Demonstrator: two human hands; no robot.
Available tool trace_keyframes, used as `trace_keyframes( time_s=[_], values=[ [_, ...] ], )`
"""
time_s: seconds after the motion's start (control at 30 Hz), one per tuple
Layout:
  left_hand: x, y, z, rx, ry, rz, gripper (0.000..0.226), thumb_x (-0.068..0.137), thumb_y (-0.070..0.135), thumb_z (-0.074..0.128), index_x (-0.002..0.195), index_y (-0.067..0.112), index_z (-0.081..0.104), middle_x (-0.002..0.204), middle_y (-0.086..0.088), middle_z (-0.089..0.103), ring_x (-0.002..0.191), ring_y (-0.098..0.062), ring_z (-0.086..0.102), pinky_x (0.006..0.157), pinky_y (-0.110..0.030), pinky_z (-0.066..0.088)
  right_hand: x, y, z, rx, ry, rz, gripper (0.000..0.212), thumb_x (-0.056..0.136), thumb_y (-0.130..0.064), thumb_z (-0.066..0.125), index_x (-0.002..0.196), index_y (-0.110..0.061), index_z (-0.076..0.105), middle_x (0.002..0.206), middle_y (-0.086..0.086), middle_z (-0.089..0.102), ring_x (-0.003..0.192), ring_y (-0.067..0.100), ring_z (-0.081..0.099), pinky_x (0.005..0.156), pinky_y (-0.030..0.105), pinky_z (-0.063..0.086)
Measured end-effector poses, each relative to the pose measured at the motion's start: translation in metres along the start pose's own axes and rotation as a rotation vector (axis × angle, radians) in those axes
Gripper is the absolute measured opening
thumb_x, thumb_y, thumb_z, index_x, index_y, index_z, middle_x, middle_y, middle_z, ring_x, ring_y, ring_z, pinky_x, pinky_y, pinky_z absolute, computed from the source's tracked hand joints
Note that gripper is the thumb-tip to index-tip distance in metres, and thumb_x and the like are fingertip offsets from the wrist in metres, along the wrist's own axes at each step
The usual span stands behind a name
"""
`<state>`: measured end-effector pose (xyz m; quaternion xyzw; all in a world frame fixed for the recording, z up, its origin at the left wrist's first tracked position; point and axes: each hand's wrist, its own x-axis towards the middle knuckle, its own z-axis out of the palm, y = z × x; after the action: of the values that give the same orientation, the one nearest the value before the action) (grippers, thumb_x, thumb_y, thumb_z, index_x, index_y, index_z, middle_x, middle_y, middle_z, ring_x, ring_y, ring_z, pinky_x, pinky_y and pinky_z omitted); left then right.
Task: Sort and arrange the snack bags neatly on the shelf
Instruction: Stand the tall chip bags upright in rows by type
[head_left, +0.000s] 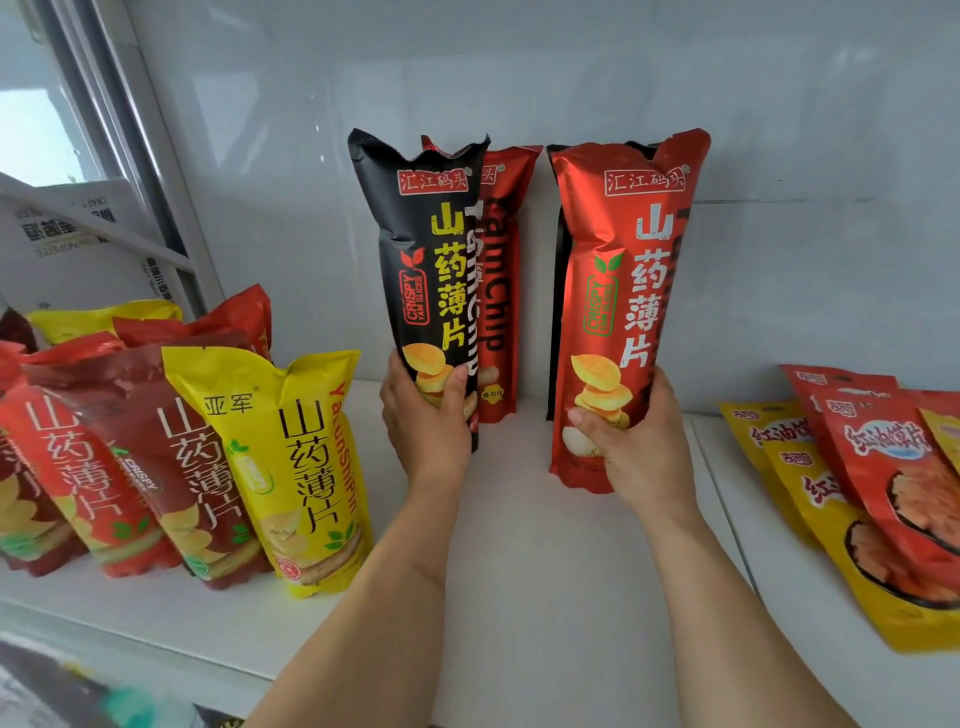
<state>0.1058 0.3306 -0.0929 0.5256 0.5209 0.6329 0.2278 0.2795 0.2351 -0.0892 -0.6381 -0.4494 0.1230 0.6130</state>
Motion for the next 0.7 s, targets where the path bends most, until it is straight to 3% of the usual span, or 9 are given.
trace_keyframes(
  time_s=[0.4, 0.57, 0.63, 0.7],
  values=[
    [0.005, 0.000, -0.004, 0.118, 0.054, -0.007, 0.075, 0.090, 0.048, 0.065, 0.152, 0.022, 0.031, 0.149, -0.006, 0.044, 0.137, -0.029, 0.041, 0.109, -0.054, 0.039, 0.004, 0.006, -0.016, -0.020, 0.049, 0.018, 0.080, 0.068, -0.049, 0.084, 0.135, -0.039, 0.042, 0.128, -0.008, 0.058, 0.119, 0.018, 0.058, 0.094, 0.050, 0.054],
    [-0.007, 0.014, 0.000, 0.222, 0.111, -0.026, 0.086, 0.089, 0.039, 0.070, 0.155, 0.009, 0.023, 0.161, -0.012, 0.026, 0.149, -0.032, 0.021, 0.120, -0.049, 0.022, 0.006, 0.007, -0.017, -0.023, 0.058, 0.022, 0.080, 0.071, -0.047, 0.084, 0.137, -0.036, 0.041, 0.130, -0.007, 0.057, 0.121, 0.019, 0.056, 0.096, 0.051, 0.053],
    [-0.016, 0.023, 0.003, 0.255, 0.163, 0.109, 0.084, 0.088, 0.034, 0.071, 0.152, 0.003, 0.026, 0.159, -0.017, 0.025, 0.148, -0.036, 0.021, 0.121, -0.048, 0.020, 0.006, 0.007, -0.018, -0.036, 0.063, 0.026, 0.080, 0.072, -0.047, 0.084, 0.138, -0.035, 0.041, 0.131, -0.006, 0.056, 0.121, 0.019, 0.056, 0.096, 0.051, 0.052],
    [-0.024, 0.029, 0.012, 0.252, 0.172, 0.350, 0.076, 0.090, 0.032, 0.068, 0.149, 0.002, 0.032, 0.157, -0.020, 0.027, 0.146, -0.035, 0.024, 0.119, -0.047, 0.022, 0.008, 0.007, -0.021, -0.044, 0.070, 0.029, 0.080, 0.072, -0.046, 0.083, 0.139, -0.034, 0.041, 0.132, -0.006, 0.056, 0.122, 0.019, 0.055, 0.097, 0.051, 0.052]
  ],
)
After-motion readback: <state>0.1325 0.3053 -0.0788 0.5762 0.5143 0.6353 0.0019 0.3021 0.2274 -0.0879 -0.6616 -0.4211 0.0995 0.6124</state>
